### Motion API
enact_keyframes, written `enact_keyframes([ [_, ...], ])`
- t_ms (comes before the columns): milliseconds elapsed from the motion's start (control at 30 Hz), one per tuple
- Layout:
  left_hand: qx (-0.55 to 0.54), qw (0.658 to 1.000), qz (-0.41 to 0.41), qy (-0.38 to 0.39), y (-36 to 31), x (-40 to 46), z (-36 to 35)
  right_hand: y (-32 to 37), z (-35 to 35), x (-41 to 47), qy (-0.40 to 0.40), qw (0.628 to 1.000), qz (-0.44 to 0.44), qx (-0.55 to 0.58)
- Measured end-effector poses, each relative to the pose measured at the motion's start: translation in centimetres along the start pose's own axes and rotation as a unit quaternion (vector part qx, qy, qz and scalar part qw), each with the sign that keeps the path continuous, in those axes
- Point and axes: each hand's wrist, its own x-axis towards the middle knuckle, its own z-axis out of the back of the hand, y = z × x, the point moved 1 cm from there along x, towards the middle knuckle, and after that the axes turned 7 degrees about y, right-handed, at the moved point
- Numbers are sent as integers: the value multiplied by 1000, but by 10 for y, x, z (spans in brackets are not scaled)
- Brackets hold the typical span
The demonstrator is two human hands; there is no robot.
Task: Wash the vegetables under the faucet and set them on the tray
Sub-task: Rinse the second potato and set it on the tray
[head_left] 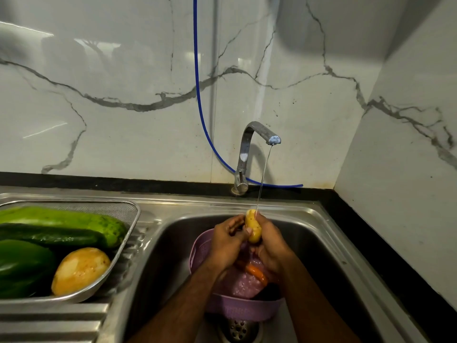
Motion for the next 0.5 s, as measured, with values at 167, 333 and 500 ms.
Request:
enact_keyframes([
  [167, 4, 997, 77, 26, 7, -3, -2, 0, -3, 4, -30, 999, 28, 10],
  [333, -39, 996, 71, 45, 5, -4, 0, 1, 0, 5, -13, 999, 24, 43],
  [500, -61, 994, 81, 37, 3, -3, 0, 0, 8, 5, 44, 996, 3, 77],
])
